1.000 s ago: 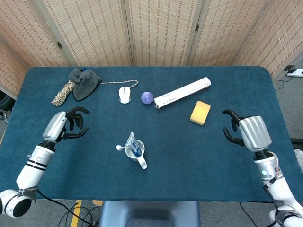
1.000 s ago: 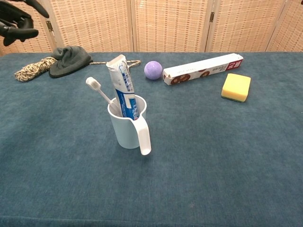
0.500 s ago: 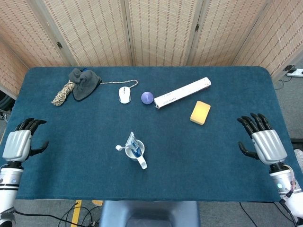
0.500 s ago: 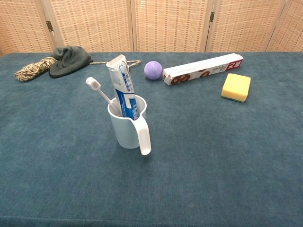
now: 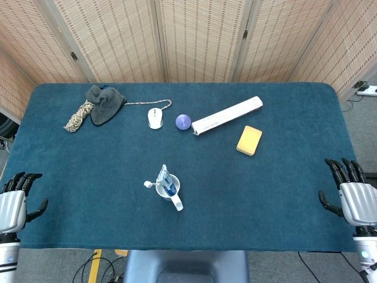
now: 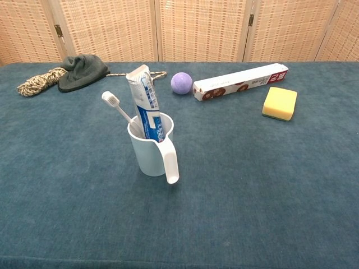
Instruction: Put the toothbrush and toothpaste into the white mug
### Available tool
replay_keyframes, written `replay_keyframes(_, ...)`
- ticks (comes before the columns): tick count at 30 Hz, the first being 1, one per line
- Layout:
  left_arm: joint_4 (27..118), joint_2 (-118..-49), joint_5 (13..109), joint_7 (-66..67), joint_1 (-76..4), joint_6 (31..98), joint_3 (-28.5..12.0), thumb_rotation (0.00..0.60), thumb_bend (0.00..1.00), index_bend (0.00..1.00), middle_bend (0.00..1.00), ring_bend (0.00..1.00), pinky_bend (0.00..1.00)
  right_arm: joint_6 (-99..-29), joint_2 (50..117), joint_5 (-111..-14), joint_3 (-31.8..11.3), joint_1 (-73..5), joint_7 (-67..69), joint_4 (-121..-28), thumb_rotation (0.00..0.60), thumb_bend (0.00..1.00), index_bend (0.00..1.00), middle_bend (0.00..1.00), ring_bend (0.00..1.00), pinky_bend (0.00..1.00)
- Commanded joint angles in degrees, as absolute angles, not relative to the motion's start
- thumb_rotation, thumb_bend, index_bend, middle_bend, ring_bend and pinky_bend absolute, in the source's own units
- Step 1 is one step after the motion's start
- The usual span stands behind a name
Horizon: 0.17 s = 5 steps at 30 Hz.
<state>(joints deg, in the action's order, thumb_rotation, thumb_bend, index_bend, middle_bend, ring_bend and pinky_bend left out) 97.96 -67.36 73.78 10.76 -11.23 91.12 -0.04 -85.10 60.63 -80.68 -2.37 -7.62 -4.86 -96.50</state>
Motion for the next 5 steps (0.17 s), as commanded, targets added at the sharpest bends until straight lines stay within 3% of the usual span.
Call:
replay_keyframes(1, 98.6, -68.5, 74.7, 12.4, -10.2, 91.8, 0.3, 0.6, 0.36, 0.25, 0.27, 0.16, 0.23, -86.1, 61.3, -80.5, -2.3, -6.7, -5.2, -95.6, 0.6, 0.37, 0.08, 0.18, 0.05, 0.04)
replay_keyframes(5, 98.5, -69.5, 75.6, 13.7, -9.7, 92.4, -0.3, 0.6, 0.36, 0.25, 0.27, 0.16, 0.23, -86.2, 61.5, -80.6, -2.7, -6.3, -4.7, -95.4, 0.6, 0.37, 0.08, 0.19, 0.06, 0.04)
